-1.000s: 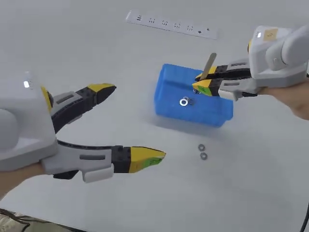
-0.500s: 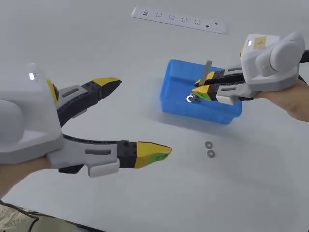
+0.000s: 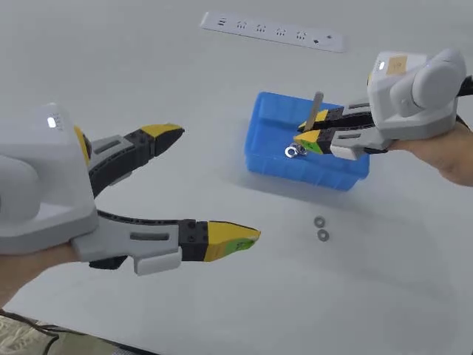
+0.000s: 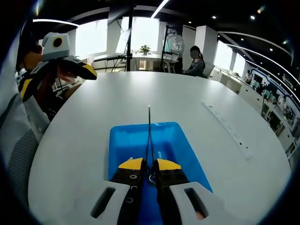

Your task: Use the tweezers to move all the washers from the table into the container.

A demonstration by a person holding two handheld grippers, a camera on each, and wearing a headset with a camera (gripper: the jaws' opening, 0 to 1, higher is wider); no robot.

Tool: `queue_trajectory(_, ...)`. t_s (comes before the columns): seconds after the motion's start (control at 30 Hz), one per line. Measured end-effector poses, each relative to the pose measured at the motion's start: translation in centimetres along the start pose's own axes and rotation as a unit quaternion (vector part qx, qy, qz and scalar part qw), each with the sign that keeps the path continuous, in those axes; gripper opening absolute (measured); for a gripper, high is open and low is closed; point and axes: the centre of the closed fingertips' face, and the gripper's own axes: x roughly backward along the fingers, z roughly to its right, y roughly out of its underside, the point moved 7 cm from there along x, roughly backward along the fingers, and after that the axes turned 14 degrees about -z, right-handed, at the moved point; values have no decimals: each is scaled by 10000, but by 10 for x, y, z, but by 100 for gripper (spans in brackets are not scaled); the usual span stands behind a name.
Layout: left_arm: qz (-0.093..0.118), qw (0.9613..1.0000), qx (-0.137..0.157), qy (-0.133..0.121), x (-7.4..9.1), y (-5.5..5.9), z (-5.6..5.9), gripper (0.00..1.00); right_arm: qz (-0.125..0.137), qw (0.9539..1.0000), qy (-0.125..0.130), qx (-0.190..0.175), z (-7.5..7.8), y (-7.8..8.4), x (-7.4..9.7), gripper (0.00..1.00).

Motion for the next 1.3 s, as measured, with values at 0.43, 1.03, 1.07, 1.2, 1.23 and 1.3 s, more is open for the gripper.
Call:
queue_trajectory(0.43,196,9983,-439,317,-40,-48,-18,95,-43,9998,-33,196,-7,-7,15,8)
queue_trajectory(1.03,267,9822,-1549,1026,-96,-102,-22,32,2,9989,-123,444,-14,-13,29,8)
queue_trajectory(1.07,241,9818,-1554,1064,-98,-103,-22,31,7,9989,-127,452,-14,-13,29,8)
queue_trajectory(1.2,166,9783,-1699,1172,-102,-105,-18,25,-2,9985,-170,512,-17,-14,29,8)
queue_trajectory(1.23,136,9771,-1737,1225,-102,-104,-17,22,-4,9984,-171,532,-18,-14,29,8)
queue_trajectory(1.3,128,9734,-1952,1194,-103,-105,-15,15,-10,9982,-186,563,-19,-15,29,8)
